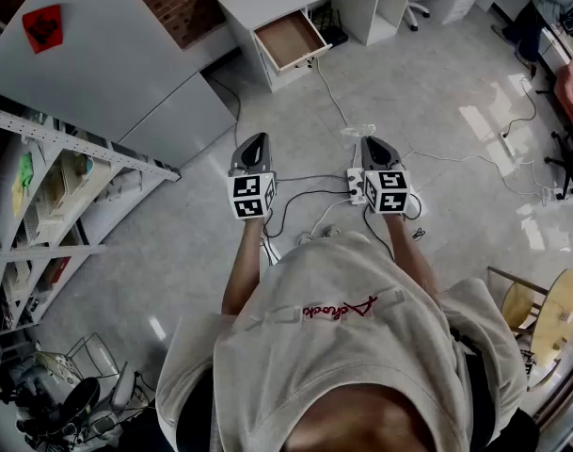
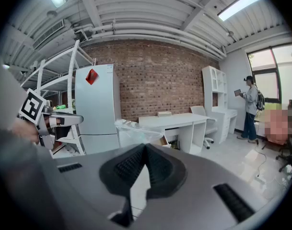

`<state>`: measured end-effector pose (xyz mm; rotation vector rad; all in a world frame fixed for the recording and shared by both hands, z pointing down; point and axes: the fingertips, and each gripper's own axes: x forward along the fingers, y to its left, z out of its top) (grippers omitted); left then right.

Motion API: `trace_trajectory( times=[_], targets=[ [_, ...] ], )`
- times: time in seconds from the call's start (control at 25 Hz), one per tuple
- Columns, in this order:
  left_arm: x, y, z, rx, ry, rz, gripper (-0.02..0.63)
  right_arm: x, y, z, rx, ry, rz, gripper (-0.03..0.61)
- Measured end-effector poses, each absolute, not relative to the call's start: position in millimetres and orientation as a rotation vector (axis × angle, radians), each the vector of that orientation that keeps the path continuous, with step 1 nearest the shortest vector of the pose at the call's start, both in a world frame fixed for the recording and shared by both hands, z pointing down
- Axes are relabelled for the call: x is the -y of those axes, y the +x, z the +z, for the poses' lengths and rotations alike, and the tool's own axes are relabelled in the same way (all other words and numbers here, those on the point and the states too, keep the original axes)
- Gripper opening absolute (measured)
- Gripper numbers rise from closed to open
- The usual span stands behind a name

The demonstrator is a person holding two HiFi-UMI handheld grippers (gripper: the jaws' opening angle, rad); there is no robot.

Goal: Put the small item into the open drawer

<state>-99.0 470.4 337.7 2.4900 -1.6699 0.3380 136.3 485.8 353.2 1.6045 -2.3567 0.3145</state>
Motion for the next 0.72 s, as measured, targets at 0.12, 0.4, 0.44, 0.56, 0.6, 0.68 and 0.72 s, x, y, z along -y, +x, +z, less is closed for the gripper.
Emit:
trace_trajectory(
  times=[0.12,0.4,0.44,0.56,0.6,0.68,0.72],
  targets=[
    [-466,-99,338,1.675,2.489,0.336,0.009,-481,135,354,2.362,1.599,0.312,0.012],
    [-467,-92,341,1.67,2.48,0.342,0.009,-481,138,355,2.37,1.581,0.31,0.012],
    [-466,-91,341,1.672,2.479,0.341,0.009,-481,139,354,2.382,1.58,0.308,0.012],
    [-463,-84,342,1.675,2.475,0.341,0.009,-478,144,352,2.407,1.579,0.306,0.012],
    [-463,-82,343,1.674,2.472,0.343,0.009,-477,147,352,2.406,1.576,0.308,0.012],
    [-461,-76,346,1.671,2.463,0.342,0.009,-476,151,355,2.406,1.568,0.314,0.012],
    [-461,-73,347,1.67,2.458,0.341,0.009,-475,153,356,2.408,1.564,0.317,0.012]
  ],
)
